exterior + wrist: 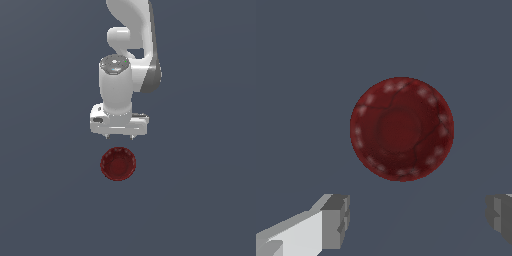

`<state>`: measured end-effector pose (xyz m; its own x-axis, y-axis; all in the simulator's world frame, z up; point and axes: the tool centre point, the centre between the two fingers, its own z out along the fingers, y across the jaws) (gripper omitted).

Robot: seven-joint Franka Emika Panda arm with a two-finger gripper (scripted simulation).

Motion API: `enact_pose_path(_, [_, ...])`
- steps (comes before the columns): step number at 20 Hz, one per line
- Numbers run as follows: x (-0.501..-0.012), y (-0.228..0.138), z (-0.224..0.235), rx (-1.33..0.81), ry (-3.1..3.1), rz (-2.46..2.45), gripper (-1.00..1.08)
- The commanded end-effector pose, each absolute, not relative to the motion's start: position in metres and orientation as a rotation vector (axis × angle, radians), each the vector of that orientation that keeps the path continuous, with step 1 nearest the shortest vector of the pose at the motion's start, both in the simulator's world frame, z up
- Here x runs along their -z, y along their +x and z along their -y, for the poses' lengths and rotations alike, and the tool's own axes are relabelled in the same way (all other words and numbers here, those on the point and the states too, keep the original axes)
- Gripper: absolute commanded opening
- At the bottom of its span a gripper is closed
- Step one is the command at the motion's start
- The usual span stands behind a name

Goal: Pick up the object and move it to a goal position.

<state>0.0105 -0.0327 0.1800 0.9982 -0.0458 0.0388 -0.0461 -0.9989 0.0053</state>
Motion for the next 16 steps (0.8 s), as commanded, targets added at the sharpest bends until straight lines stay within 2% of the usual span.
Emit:
enact_pose_path(1, [-0.180, 0.010, 0.033, -0.061, 3.134, 0.072, 0.28])
enact_pose_path(16, [-0.178, 0.017, 0.015, -0.040, 3.122, 0.002, 0.28])
